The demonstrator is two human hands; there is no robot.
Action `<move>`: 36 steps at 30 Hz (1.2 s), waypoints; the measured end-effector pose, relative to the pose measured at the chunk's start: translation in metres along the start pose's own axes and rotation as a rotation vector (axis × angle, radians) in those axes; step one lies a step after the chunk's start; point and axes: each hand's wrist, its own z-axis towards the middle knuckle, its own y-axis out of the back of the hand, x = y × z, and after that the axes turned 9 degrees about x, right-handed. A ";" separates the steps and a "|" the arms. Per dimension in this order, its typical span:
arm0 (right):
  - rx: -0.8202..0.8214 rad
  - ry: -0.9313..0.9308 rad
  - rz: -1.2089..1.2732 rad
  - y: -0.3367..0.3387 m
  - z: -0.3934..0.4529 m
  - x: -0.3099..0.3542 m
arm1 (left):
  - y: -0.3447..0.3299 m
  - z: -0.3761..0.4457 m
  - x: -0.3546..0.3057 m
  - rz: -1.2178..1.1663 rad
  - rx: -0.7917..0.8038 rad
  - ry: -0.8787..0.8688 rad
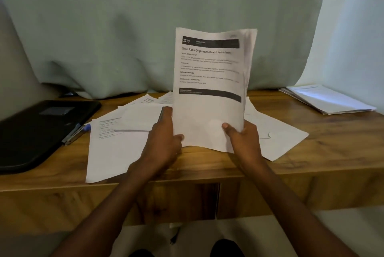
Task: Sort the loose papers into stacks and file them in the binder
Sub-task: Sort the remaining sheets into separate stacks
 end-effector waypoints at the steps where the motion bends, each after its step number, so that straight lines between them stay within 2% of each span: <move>1: -0.001 -0.007 0.020 0.000 0.002 -0.001 | 0.002 0.001 0.002 -0.025 -0.004 0.010; 6: 0.026 -0.002 0.020 -0.001 0.003 -0.002 | 0.001 -0.001 0.017 -0.069 -0.042 0.006; 11: 0.018 0.007 0.026 -0.001 -0.001 -0.002 | 0.004 -0.002 0.036 -0.378 -0.092 0.045; 15: 0.016 0.024 0.009 0.000 -0.003 -0.003 | 0.005 0.001 0.037 -0.524 -0.048 0.060; 19: 0.027 0.046 0.018 0.000 -0.006 -0.004 | -0.003 -0.001 0.039 -0.380 -0.030 0.049; 22: 0.017 0.054 0.017 0.000 -0.005 -0.005 | -0.007 -0.001 0.043 -0.297 -0.078 0.043; 30: 0.004 0.000 0.144 0.002 0.001 -0.008 | -0.003 -0.004 0.045 -0.338 -0.125 0.030; 36: -0.025 0.034 0.250 0.004 0.003 -0.011 | 0.002 -0.008 0.043 -0.383 -0.171 0.049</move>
